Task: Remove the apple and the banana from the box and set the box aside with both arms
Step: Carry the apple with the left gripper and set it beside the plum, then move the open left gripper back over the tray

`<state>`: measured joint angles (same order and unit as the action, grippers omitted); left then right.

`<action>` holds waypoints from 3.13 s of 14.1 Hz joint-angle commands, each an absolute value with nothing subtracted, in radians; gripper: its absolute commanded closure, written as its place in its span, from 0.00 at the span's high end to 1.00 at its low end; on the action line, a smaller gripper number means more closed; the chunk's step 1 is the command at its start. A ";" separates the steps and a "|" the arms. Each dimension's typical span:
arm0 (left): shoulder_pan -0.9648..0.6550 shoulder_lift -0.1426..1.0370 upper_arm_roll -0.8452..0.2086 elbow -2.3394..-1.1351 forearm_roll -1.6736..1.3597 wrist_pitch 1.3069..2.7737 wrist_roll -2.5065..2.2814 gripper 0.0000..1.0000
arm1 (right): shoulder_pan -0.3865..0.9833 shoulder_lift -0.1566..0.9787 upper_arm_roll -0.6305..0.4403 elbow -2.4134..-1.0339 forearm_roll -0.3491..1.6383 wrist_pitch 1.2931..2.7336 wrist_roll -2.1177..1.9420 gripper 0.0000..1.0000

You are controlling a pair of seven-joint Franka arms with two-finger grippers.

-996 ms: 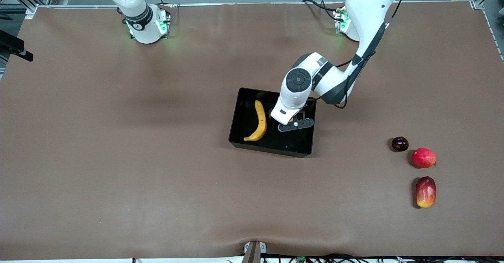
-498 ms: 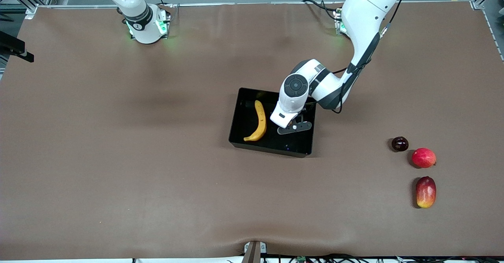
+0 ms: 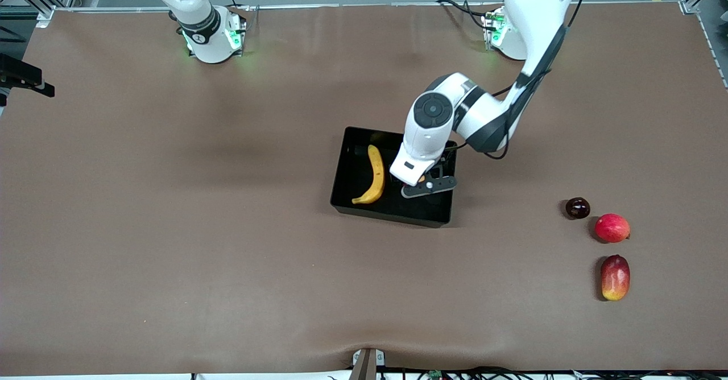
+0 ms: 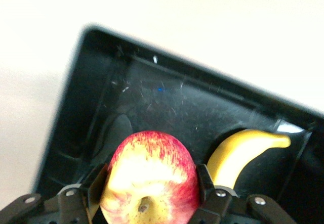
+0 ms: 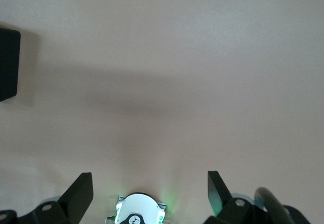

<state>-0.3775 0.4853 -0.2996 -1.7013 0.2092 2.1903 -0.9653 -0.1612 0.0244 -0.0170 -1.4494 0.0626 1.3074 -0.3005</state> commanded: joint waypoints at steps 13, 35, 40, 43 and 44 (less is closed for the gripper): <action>0.089 0.574 -0.295 -1.608 0.250 2.123 -0.282 0.00 | -0.167 0.040 -0.009 -1.436 0.054 1.298 -0.304 1.00; 0.186 0.583 -0.441 -1.594 0.273 2.117 -0.372 1.00 | -0.173 0.044 -0.009 -1.436 0.057 1.298 -0.305 1.00; 0.062 0.587 -0.574 -1.592 0.288 2.088 -0.672 1.00 | -0.167 0.044 -0.009 -1.434 0.057 1.299 -0.305 1.00; -0.059 0.623 -0.572 -1.583 0.284 2.089 -0.751 1.00 | -0.167 0.046 -0.009 -1.431 0.060 1.299 -0.307 1.00; -0.095 0.644 -0.571 -1.559 0.287 2.091 -0.785 1.00 | -0.167 0.046 -0.009 -1.431 0.060 1.302 -0.307 1.00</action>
<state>-0.0506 0.6135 -0.5786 -1.5888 0.2862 2.0972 -0.7416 -0.1611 0.0388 -0.0160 -1.4493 0.0621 1.3079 -0.3007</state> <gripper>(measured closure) 0.000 0.000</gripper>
